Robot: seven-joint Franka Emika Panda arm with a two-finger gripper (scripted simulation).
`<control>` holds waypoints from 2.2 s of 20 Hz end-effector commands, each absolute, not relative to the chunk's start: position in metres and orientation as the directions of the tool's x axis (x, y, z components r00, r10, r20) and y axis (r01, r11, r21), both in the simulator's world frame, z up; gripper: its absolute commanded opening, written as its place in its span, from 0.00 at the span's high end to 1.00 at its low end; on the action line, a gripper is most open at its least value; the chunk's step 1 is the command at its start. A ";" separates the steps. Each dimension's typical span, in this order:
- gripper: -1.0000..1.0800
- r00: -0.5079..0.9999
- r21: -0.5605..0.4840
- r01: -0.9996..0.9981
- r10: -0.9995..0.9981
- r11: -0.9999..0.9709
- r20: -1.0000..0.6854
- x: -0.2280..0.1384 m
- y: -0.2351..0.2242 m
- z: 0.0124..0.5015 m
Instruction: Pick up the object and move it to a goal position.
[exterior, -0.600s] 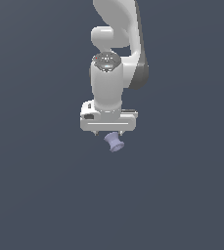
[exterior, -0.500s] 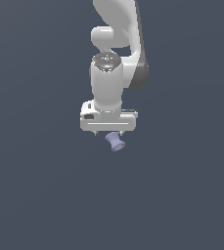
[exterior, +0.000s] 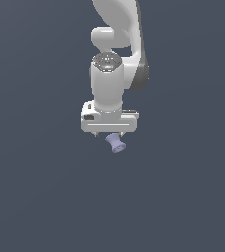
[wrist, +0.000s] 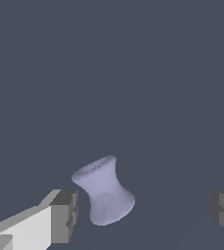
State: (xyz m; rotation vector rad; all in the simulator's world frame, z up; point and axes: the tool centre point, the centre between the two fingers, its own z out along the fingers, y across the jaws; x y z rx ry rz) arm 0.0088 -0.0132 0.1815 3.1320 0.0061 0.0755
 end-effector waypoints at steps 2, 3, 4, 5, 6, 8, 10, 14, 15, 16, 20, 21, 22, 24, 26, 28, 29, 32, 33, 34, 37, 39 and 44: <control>0.04 0.999 0.012 -0.006 -0.005 -1.000 0.049 0.009 -0.018 0.184; 0.04 0.999 0.014 -0.014 -0.013 -1.000 0.049 0.009 -0.022 0.186; 0.04 0.998 0.016 -0.024 -0.023 -1.000 0.050 0.010 -0.027 0.188; 0.04 0.998 0.019 -0.036 -0.035 -0.999 0.051 0.010 -0.032 0.190; 0.04 0.998 0.021 -0.045 -0.044 -0.999 0.052 0.010 -0.036 0.193; 0.04 0.997 0.022 -0.058 -0.057 -0.998 0.054 0.011 -0.040 0.195; 0.04 0.997 0.022 -0.060 -0.059 -0.998 0.054 0.011 -0.040 0.196; 0.04 0.998 0.022 -0.043 -0.042 -0.999 0.052 0.010 -0.037 0.192; 0.04 0.998 0.022 -0.034 -0.033 -0.999 0.051 0.009 -0.036 0.190; 0.04 0.999 0.022 -0.024 -0.023 -0.999 0.049 0.008 -0.035 0.188; 0.04 0.999 0.023 0.033 0.034 -0.999 0.042 0.003 -0.029 0.177; 0.04 0.998 0.023 0.051 0.052 -0.998 0.040 0.001 -0.027 0.173; 0.04 0.997 0.023 0.072 0.072 -0.997 0.037 0.000 -0.025 0.169; 0.04 0.993 0.023 0.117 0.118 -0.993 0.032 -0.005 -0.020 0.160; 0.04 0.985 0.021 0.170 0.170 -0.985 0.025 -0.010 -0.013 0.149; 0.04 0.974 0.019 0.227 0.228 -0.974 0.019 -0.016 -0.007 0.138; 0.04 0.967 0.017 0.254 0.254 -0.967 0.016 -0.019 -0.004 0.133; 0.04 0.946 0.012 0.323 0.323 -0.946 0.009 -0.028 0.005 0.119; 0.04 0.940 0.010 0.342 0.342 -0.940 0.008 -0.030 0.007 0.116; 0.04 0.933 0.009 0.360 0.360 -0.933 0.006 -0.032 0.009 0.112; 0.04 0.916 0.005 0.402 0.402 -0.916 0.003 -0.038 0.014 0.104; 0.04 0.907 0.002 0.421 0.421 -0.907 0.001 -0.041 0.017 0.101; 0.04 0.897 0.000 0.441 0.441 -0.897 0.000 -0.044 0.019 0.097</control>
